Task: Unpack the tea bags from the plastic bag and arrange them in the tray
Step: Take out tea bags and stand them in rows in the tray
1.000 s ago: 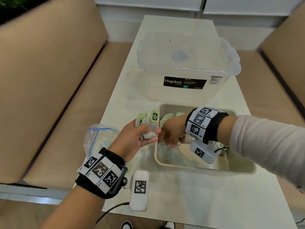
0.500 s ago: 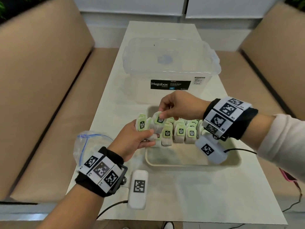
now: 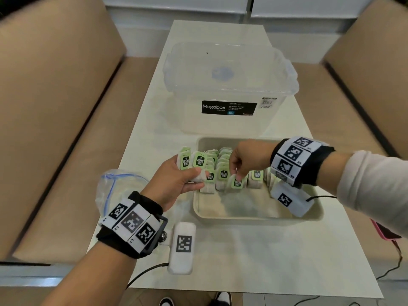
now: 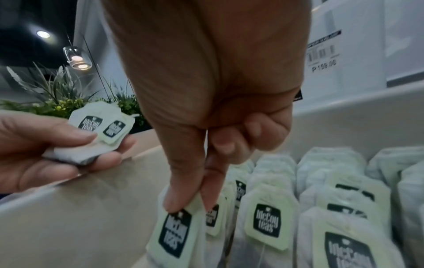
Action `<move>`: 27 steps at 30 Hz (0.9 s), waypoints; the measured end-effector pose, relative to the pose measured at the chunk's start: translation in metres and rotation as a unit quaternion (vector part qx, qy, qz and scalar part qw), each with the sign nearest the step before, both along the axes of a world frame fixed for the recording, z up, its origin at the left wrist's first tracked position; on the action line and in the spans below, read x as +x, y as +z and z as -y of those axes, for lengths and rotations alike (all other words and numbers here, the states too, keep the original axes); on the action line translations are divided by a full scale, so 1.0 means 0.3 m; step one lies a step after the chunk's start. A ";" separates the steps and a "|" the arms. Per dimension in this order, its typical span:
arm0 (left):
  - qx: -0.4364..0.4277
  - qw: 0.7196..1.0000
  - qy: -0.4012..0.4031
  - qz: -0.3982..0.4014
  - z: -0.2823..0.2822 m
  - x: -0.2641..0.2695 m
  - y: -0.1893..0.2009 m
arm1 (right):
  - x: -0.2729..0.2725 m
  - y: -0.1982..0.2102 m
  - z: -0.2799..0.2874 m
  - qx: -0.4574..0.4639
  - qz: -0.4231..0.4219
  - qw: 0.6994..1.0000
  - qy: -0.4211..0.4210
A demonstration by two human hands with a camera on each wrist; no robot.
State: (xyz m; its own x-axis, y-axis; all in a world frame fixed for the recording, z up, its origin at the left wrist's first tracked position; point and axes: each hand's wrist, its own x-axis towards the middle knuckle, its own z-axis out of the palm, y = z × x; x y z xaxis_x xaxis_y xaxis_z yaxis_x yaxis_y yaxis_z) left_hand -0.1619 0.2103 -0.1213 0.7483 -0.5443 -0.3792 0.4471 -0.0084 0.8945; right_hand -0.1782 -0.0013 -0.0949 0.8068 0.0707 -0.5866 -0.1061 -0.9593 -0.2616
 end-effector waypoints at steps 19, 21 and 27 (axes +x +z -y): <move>-0.002 1.000 0.001 -0.005 -0.002 -0.004 0.005 | 0.029 -0.052 -0.034 -0.019 -0.021 0.998 0.064; 0.000 1.000 0.003 -0.005 0.000 -0.004 0.006 | 0.017 -0.072 -0.041 -0.009 -0.115 0.989 0.096; 0.001 1.000 0.005 -0.005 0.001 -0.002 0.005 | 0.034 -0.141 -0.064 -0.014 -0.213 0.969 0.124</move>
